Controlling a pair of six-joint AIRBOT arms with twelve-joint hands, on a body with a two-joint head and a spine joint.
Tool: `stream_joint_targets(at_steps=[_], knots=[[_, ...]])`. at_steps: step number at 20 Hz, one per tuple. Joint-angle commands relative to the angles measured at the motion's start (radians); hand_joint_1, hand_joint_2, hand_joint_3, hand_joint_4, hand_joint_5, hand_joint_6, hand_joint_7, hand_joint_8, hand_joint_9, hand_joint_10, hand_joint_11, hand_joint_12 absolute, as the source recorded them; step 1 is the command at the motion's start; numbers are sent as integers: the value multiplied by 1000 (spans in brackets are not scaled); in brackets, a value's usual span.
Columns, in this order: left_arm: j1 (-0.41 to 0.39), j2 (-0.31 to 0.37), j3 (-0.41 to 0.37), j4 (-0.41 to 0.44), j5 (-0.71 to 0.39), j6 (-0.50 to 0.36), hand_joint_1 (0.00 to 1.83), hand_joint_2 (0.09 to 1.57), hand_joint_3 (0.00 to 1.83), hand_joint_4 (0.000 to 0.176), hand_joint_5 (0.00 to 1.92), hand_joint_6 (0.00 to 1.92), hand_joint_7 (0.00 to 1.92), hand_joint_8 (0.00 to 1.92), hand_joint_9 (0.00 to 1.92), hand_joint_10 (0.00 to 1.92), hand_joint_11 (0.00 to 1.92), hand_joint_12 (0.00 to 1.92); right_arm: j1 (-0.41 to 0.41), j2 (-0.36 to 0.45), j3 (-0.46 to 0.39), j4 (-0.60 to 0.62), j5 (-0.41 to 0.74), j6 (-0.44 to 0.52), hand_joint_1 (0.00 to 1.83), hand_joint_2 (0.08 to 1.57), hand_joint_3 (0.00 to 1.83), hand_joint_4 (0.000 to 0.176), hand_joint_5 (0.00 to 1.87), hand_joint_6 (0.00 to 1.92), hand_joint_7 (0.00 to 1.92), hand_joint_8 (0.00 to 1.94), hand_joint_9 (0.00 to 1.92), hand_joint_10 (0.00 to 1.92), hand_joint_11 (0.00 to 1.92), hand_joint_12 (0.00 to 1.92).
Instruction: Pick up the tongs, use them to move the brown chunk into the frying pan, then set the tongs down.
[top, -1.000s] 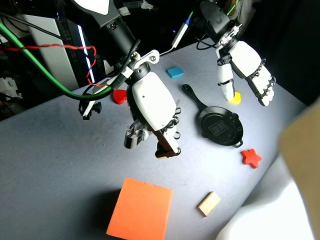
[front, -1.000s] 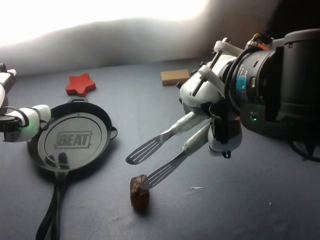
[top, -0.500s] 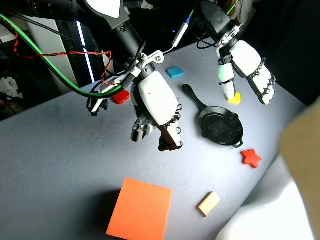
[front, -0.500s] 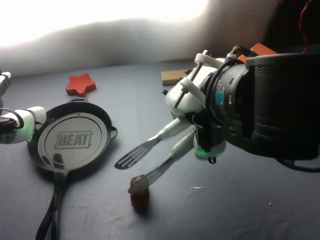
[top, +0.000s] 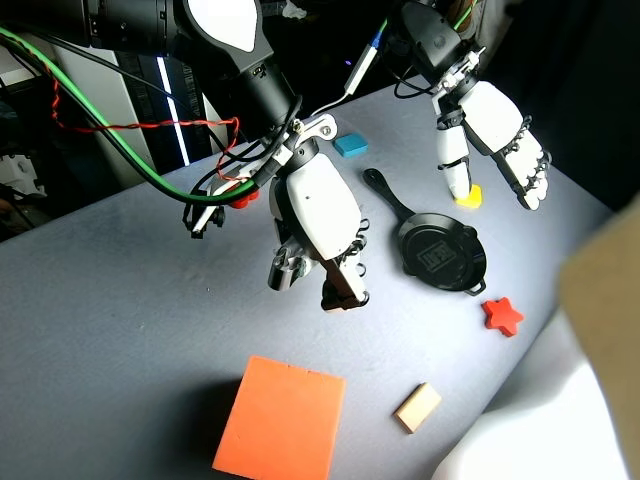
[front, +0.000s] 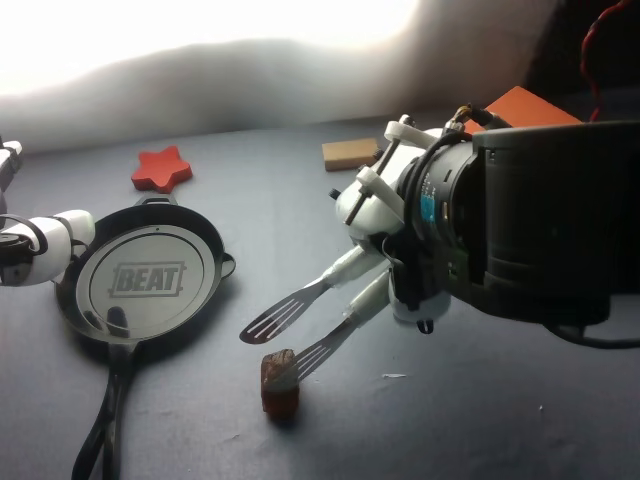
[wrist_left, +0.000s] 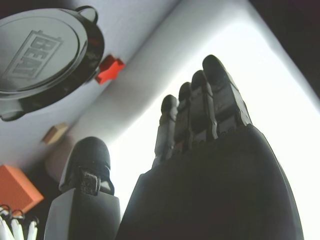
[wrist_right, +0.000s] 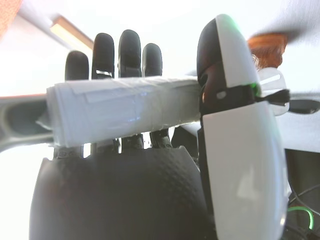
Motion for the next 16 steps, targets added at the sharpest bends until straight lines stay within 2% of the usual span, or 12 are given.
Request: stream_joint_targets(at_steps=[1, 3, 10, 16], knots=[[0, 13, 8, 66, -77, -3, 191, 1319, 0, 16, 106, 7, 94, 4, 89, 4, 0, 547, 2, 1, 1, -65, 12, 1, 1053, 1144, 0, 0, 549, 278, 692, 5, 423, 513, 0, 1521], [1, 13, 8, 66, -77, -3, 161, 1319, 0, 26, 110, 2, 95, 2, 94, 1, 0, 582, -3, -7, 9, -65, 15, 1, 1052, 1151, 3, 0, 534, 272, 679, 0, 408, 510, 0, 1515], [-6, 14, -7, 67, -77, 4, 125, 1328, 2, 37, 91, 1, 76, 0, 71, 0, 0, 502, -17, -26, 34, -65, 25, 2, 1034, 1154, 4, 0, 533, 271, 690, 4, 419, 517, 0, 1521], [-9, 14, -10, 67, -77, 5, 154, 1327, 0, 34, 88, 3, 88, 4, 90, 5, 0, 547, -35, -32, 37, -65, 33, -4, 1019, 1163, 7, 0, 537, 278, 685, 1, 404, 518, 0, 1512]])
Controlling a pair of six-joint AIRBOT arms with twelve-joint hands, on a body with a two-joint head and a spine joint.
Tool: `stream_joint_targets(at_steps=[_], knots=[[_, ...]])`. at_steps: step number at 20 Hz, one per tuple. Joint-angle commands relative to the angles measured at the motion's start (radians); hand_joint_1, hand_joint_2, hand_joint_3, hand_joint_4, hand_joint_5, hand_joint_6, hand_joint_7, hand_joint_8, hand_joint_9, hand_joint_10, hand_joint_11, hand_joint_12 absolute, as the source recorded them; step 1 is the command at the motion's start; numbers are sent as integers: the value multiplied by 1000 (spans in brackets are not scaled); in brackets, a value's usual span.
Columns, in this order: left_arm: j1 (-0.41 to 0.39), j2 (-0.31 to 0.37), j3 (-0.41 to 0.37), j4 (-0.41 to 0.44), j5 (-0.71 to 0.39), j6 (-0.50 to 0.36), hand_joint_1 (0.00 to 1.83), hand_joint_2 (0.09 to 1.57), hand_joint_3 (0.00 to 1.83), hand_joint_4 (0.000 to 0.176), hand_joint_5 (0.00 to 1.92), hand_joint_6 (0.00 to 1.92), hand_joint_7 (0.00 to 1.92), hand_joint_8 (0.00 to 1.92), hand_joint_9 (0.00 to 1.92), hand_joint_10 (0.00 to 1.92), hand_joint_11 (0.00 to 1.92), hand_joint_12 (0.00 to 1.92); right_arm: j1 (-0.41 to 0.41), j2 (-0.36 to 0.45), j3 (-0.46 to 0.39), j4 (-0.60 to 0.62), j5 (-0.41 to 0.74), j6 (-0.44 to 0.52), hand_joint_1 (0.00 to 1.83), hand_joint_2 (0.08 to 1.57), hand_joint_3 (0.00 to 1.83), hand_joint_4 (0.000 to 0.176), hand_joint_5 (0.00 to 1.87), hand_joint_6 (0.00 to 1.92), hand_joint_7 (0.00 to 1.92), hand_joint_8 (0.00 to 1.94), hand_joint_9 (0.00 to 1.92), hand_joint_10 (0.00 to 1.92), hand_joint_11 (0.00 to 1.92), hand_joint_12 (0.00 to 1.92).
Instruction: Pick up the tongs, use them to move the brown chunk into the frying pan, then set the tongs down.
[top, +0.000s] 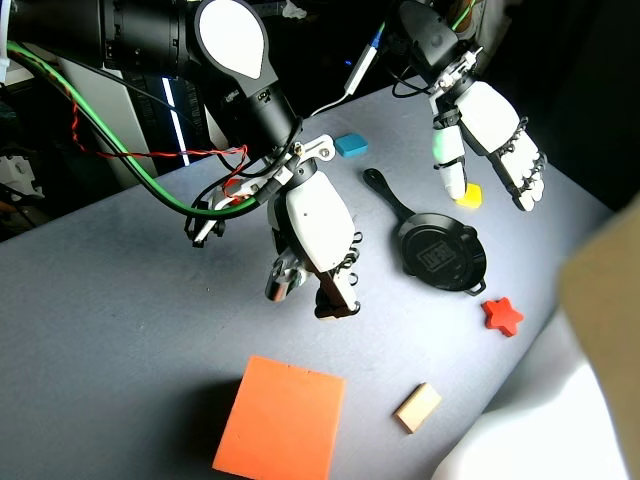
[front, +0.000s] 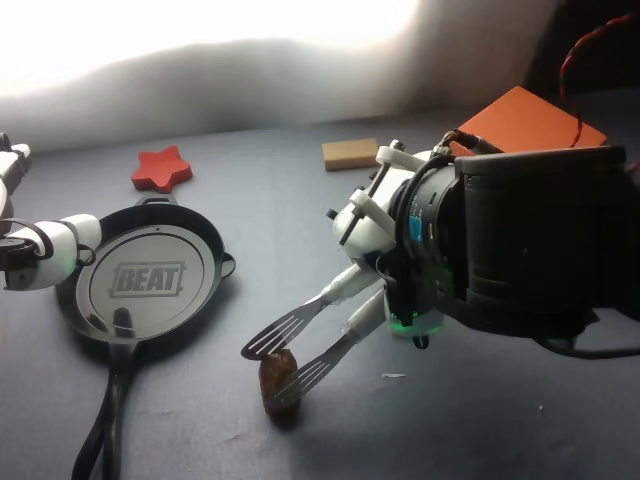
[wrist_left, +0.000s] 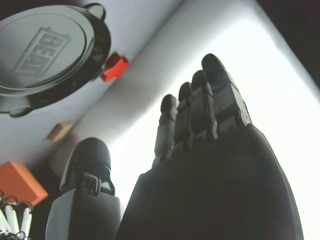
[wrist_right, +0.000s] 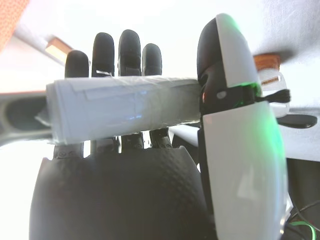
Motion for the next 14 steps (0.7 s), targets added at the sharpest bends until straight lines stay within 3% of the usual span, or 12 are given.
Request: stream_joint_targets(at_steps=[1, 7, 13, 14], knots=[[-6, 12, 2, 66, -82, 2, 142, 1331, 1, 36, 79, 1, 77, 1, 85, 2, 0, 539, -1, -1, 1, -67, 17, -7, 996, 1173, 12, 0, 530, 276, 680, 0, 399, 517, 0, 1509], [-6, 12, 0, 66, -82, 4, 151, 1331, 2, 26, 97, 1, 82, 2, 84, 3, 0, 540, -10, -27, 29, -67, 20, -9, 1021, 1168, 7, 0, 533, 273, 685, 2, 409, 520, 0, 1512], [-10, 12, 1, 66, -82, 6, 138, 1329, 0, 31, 100, 5, 76, 5, 83, 3, 0, 503, -15, -33, 43, -67, 29, -15, 1020, 1167, 6, 0, 536, 271, 686, 2, 412, 517, 0, 1512], [-10, 12, 1, 66, -82, 6, 176, 1326, 0, 24, 108, 5, 88, 5, 92, 5, 0, 510, -19, -35, 43, -67, 29, -16, 1037, 1160, 3, 0, 558, 282, 711, 12, 438, 531, 0, 1542]])
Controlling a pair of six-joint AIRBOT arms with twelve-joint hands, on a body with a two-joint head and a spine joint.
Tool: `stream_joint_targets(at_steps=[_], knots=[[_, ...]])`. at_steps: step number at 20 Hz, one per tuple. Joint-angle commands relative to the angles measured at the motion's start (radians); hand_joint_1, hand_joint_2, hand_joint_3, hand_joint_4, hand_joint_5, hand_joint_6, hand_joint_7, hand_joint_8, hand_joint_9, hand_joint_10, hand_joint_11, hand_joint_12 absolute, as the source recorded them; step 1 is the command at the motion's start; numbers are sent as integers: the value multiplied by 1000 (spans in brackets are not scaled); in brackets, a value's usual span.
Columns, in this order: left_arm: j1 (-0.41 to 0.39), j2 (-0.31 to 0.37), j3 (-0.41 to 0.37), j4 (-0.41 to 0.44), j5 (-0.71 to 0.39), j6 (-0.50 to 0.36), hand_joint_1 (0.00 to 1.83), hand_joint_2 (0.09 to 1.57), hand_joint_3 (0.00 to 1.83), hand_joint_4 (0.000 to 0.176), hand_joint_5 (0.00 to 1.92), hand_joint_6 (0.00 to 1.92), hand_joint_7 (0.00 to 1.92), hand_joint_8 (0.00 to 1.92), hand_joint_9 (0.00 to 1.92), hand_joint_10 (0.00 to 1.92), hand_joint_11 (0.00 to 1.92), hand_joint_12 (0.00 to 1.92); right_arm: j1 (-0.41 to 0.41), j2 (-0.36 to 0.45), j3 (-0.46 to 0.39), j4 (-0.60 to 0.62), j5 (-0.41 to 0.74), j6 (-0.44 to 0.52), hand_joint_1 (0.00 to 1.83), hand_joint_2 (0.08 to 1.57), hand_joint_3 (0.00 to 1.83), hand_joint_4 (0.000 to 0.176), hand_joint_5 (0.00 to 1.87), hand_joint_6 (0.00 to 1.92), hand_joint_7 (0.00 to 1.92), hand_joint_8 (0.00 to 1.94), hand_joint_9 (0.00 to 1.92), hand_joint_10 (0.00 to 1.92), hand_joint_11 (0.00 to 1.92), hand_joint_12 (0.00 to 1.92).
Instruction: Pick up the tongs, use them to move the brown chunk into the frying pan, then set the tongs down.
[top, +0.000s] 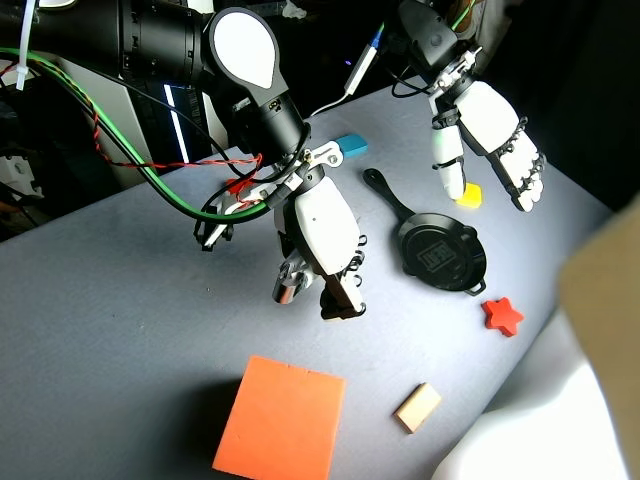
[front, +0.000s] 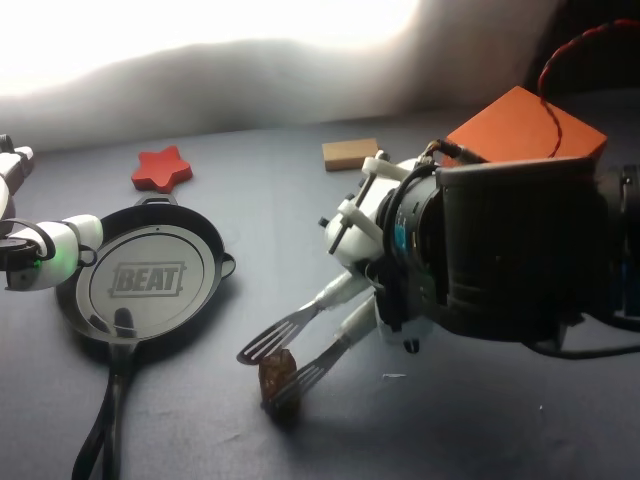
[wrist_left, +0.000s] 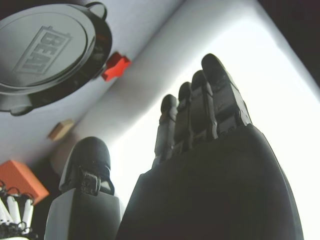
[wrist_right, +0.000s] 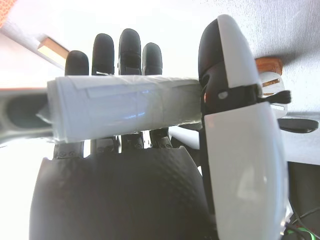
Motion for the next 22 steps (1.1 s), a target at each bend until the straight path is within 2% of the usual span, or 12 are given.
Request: stream_joint_targets(at_steps=[1, 2, 5, 11, 13, 14, 15, 16, 17, 18, 20, 22], knots=[[-7, 12, 4, 66, -82, 5, 170, 1328, 0, 25, 100, 1, 81, 1, 92, 2, 0, 504, 1, 1, 0, -62, 13, -4, 1059, 1162, 3, 0, 561, 288, 718, 13, 445, 544, 0, 1557], [-7, 12, 3, 66, -82, 6, 201, 1322, 0, 22, 112, 5, 90, 4, 99, 4, 0, 508, -3, 1, 0, -62, 14, -5, 1058, 1164, 4, 0, 564, 291, 719, 13, 448, 547, 3, 1560], [-6, 12, 3, 66, -82, 6, 197, 1320, 0, 32, 113, 2, 82, 0, 91, 0, 0, 548, -17, -2, 4, -62, 16, -7, 1068, 1162, 2, 0, 579, 329, 747, 22, 461, 581, 40, 1551], [-6, 12, 4, 66, -82, 7, 175, 1328, 1, 28, 96, 1, 69, 4, 76, 3, 0, 504, -14, -7, 13, -62, 16, -17, 1092, 1166, 1, 0, 637, 388, 814, 42, 509, 623, 104, 1552], [-6, 12, 5, 66, -82, 7, 186, 1322, 0, 21, 127, 6, 96, 6, 93, 6, 0, 555, -11, -6, 16, -62, 16, -25, 1087, 1186, 9, 0, 686, 420, 879, 66, 568, 658, 169, 1549], [-7, 12, 5, 66, -82, 7, 159, 1326, 1, 24, 113, 3, 102, 5, 101, 7, 0, 557, -9, -5, 19, -62, 16, -30, 1090, 1216, 29, 0, 726, 1149, 941, 90, 622, 696, 230, 1564], [-7, 12, 5, 66, -82, 7, 173, 1327, 1, 24, 101, 2, 103, 3, 99, 4, 0, 517, -7, -5, 20, -62, 16, -32, 1085, 1240, 19, 0, 716, 1327, 977, 105, 653, 727, 271, 1571], [-8, 12, 5, 66, -82, 8, 192, 1324, 0, 30, 93, 0, 93, 1, 91, 1, 0, 502, -5, -4, 23, -62, 16, -36, 1095, 1232, 5, 0, 747, 1314, 1035, 133, 703, 761, 359, 1559], [-8, 12, 5, 66, -82, 8, 172, 1324, 0, 39, 78, 0, 73, 0, 75, 0, 0, 475, -4, -3, 25, -62, 16, -36, 1171, 1186, 0, 0, 797, 1259, 958, 885, 775, 806, 463, 1550], [-8, 12, 5, 66, -82, 8, 182, 1321, 0, 34, 93, 6, 77, 2, 77, 2, 0, 476, -4, -2, 26, -62, 16, -37, 1188, 1173, 0, 0, 818, 1236, 943, 1045, 829, 829, 534, 1533], [-9, 12, 5, 66, -82, 8, 213, 1317, 0, 30, 93, 3, 85, 3, 78, 1, 0, 418, -4, 0, 27, -62, 15, -41, 1201, 1151, 0, 17, 885, 1143, 962, 1048, 911, 818, 572, 1514], [-9, 12, 5, 66, -82, 8, 192, 1313, 0, 33, 111, 5, 105, 4, 102, 6, 0, 521, -3, 2, 26, -62, 15, -42, 1209, 1135, 0, 18, 914, 1114, 995, 993, 978, 787, 602, 1540]])
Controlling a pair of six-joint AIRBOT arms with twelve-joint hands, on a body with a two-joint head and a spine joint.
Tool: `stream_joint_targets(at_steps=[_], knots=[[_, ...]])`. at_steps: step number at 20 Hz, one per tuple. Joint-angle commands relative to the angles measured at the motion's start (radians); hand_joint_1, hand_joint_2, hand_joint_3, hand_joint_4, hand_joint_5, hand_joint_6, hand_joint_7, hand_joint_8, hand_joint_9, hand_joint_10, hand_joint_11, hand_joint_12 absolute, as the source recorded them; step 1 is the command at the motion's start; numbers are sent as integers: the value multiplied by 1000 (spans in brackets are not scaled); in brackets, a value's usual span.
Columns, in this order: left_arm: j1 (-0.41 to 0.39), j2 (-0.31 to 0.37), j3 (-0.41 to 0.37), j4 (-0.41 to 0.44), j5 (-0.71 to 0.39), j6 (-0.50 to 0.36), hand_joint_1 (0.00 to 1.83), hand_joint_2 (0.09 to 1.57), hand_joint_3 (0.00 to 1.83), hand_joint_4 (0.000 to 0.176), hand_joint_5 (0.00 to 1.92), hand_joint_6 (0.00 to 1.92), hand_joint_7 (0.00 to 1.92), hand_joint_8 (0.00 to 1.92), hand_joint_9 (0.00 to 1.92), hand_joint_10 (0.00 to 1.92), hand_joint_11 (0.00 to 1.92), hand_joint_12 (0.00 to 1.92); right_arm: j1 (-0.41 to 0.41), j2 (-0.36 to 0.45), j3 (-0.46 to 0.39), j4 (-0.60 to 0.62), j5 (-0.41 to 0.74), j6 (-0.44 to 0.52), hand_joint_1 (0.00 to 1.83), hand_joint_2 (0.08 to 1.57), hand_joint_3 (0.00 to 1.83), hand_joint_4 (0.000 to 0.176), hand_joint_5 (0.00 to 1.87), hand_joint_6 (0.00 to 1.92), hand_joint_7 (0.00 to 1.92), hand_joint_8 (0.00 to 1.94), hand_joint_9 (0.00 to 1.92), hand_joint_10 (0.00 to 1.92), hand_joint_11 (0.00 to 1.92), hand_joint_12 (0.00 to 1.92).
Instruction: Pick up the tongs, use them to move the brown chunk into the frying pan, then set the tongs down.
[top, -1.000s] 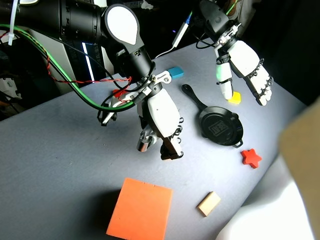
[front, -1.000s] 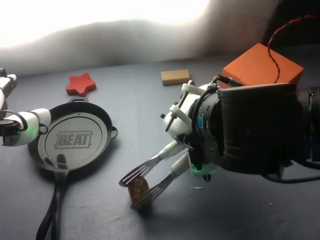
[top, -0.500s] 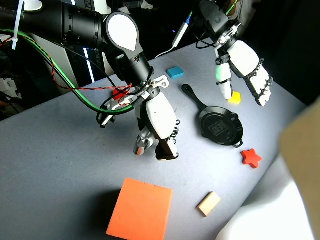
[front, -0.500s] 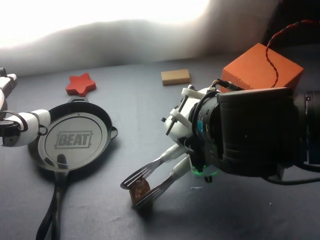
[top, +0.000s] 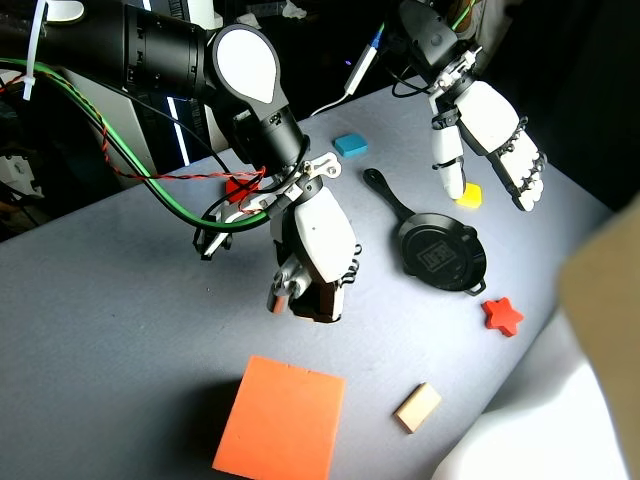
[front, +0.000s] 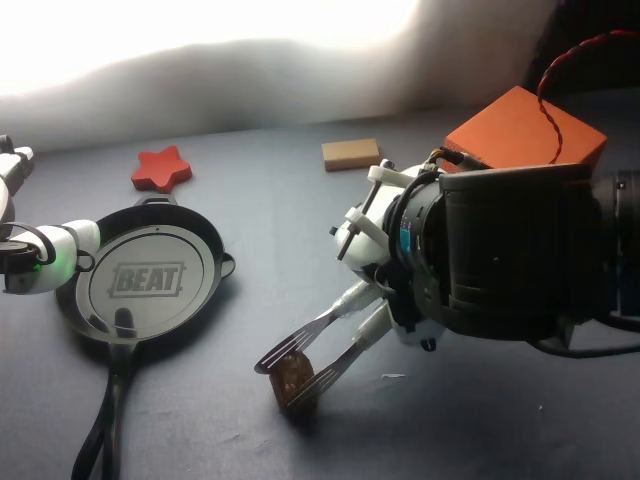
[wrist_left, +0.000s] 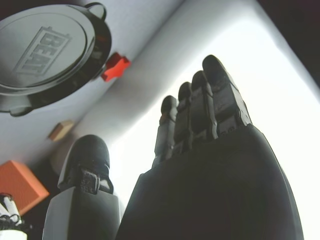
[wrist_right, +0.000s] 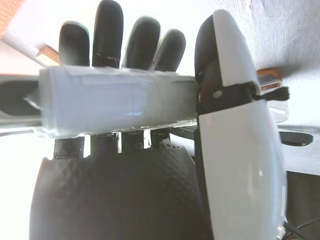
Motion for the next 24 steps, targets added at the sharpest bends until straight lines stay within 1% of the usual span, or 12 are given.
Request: stream_joint_targets(at_steps=[1, 3, 8, 10, 12, 15, 16, 17, 19, 21, 22, 24], knots=[[-10, 12, 5, 66, -83, 6, 183, 1314, 0, 33, 105, 2, 95, 3, 98, 3, 0, 561, 16, 6, 1, -65, 7, -10, 1207, 1140, 1, 14, 897, 1154, 992, 985, 989, 782, 586, 1582], [-10, 12, 5, 66, -83, 6, 205, 1309, 0, 32, 119, 3, 94, 2, 98, 1, 0, 611, 26, 8, 1, -64, 4, 3, 1208, 1146, 1, 0, 865, 1197, 1007, 975, 1033, 775, 629, 1600], [-9, 12, 5, 66, -83, 7, 159, 1318, 1, 31, 116, 4, 93, 4, 88, 3, 0, 532, 69, 15, 2, -64, 13, 57, 1209, 1156, 1, 0, 821, 1236, 1009, 1003, 1034, 851, 661, 1631], [-8, 12, 6, 66, -83, 7, 172, 1318, 0, 23, 121, 5, 96, 3, 97, 5, 0, 535, 83, 15, 3, -44, 18, 64, 1215, 1148, 0, 0, 838, 1202, 1028, 985, 1044, 871, 680, 1625], [-8, 12, 8, 66, -83, 7, 204, 1304, 0, 27, 144, 7, 125, 6, 116, 7, 0, 600, 100, 13, 6, -36, 29, 68, 1219, 1142, 0, 0, 845, 1182, 1040, 974, 1046, 891, 690, 1633], [-7, 12, 10, 66, -83, 4, 144, 1317, 4, 29, 139, 0, 116, 0, 113, 2, 0, 575, 130, -7, 46, -32, 71, 109, 1214, 1146, 1, 0, 842, 1194, 1022, 995, 1026, 908, 666, 1653], [-7, 12, 11, 66, -83, 3, 153, 1314, 1, 29, 151, 4, 117, 0, 114, 2, 0, 592, 146, -20, 72, -15, 105, 115, 1337, 1138, 5, 0, 814, 1184, 1001, 936, 923, 1231, 651, 1668], [-7, 12, 12, 66, -83, 2, 154, 1320, 3, 26, 137, 3, 107, 1, 103, 1, 0, 561, 159, -31, 95, -6, 130, 126, 1238, 1143, 5, 0, 835, 1196, 1018, 982, 954, 1064, 646, 1658], [-6, 12, 15, 66, -83, 1, 176, 1317, 0, 25, 137, 2, 116, 3, 106, 2, 0, 574, 180, -66, 150, -2, 167, 146, 1215, 1143, 0, 0, 851, 1190, 1027, 977, 1012, 915, 659, 1639], [-5, 12, 23, 64, -83, 0, 173, 1314, 0, 32, 127, 0, 121, 4, 115, 6, 0, 575, 185, -105, 200, -1, 185, 141, 1218, 1140, 0, 0, 851, 1183, 1039, 964, 1030, 889, 676, 1623], [-5, 11, 31, 64, -83, 0, 169, 1314, 0, 29, 144, 5, 126, 4, 125, 7, 0, 644, 184, -129, 233, -1, 204, 141, 1216, 1144, 1, 0, 840, 1197, 1031, 978, 1025, 882, 665, 1622], [-3, 12, 45, 54, -83, 0, 154, 1318, 0, 31, 122, 0, 105, 0, 104, 0, 0, 592, 176, -178, 297, -1, 233, 141, 1214, 1146, 2, 0, 842, 1199, 1022, 988, 1024, 882, 656, 1625]])
